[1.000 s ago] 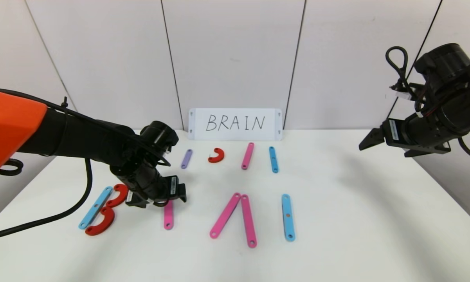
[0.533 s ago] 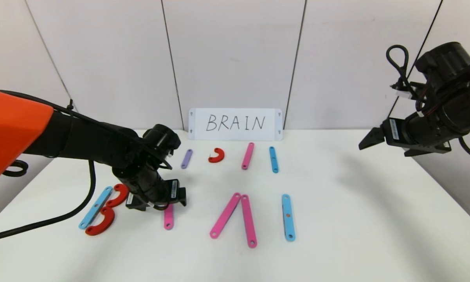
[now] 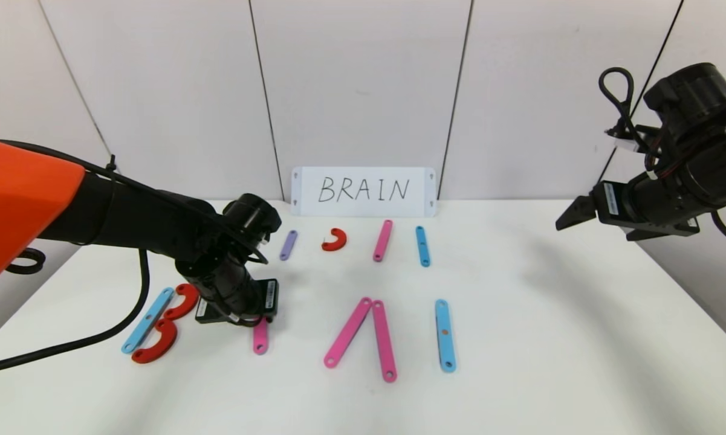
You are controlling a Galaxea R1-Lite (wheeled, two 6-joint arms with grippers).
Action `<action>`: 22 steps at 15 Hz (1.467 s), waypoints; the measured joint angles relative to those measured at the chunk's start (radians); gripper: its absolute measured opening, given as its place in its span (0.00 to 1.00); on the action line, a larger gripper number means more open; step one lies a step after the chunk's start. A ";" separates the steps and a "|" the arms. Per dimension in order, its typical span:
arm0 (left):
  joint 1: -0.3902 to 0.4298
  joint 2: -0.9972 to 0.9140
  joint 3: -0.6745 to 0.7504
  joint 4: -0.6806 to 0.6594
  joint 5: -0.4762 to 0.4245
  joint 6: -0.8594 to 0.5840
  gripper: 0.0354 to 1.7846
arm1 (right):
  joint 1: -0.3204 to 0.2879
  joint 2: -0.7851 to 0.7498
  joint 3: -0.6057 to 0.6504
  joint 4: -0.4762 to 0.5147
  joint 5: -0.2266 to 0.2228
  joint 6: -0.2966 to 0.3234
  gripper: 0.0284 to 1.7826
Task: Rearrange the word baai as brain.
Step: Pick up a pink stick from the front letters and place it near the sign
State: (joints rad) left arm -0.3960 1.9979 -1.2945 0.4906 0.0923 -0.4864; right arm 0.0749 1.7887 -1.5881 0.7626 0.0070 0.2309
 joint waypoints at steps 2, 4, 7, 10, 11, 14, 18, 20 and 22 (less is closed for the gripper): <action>-0.004 0.000 0.004 -0.003 0.024 0.000 0.26 | 0.000 -0.001 0.000 0.000 0.000 0.000 0.98; -0.010 0.000 0.010 -0.008 0.030 0.001 0.16 | 0.000 -0.001 0.000 0.000 0.000 0.000 0.98; -0.013 0.000 0.009 -0.014 0.031 -0.001 0.15 | 0.000 -0.001 0.000 0.000 0.000 -0.001 0.98; -0.013 -0.008 -0.001 -0.043 0.031 0.001 0.15 | 0.000 -0.001 0.000 0.000 0.000 -0.002 0.98; -0.013 -0.013 -0.003 -0.057 0.029 0.009 0.15 | 0.000 -0.001 0.000 0.000 0.000 -0.002 0.98; -0.013 -0.022 -0.024 -0.073 0.029 0.051 0.15 | 0.000 0.003 0.000 0.000 -0.001 -0.002 0.98; -0.013 0.000 -0.136 -0.073 0.023 0.085 0.15 | -0.002 0.008 0.000 -0.001 -0.003 -0.003 0.98; -0.015 0.036 -0.238 -0.067 0.021 0.100 0.15 | -0.008 0.010 0.000 -0.001 -0.002 -0.003 0.98; -0.027 0.081 -0.354 -0.050 0.018 0.120 0.15 | -0.013 0.011 -0.001 -0.004 -0.002 -0.004 0.98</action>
State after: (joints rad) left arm -0.4232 2.0787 -1.6487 0.4402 0.1106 -0.3664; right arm 0.0619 1.7996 -1.5889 0.7589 0.0053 0.2266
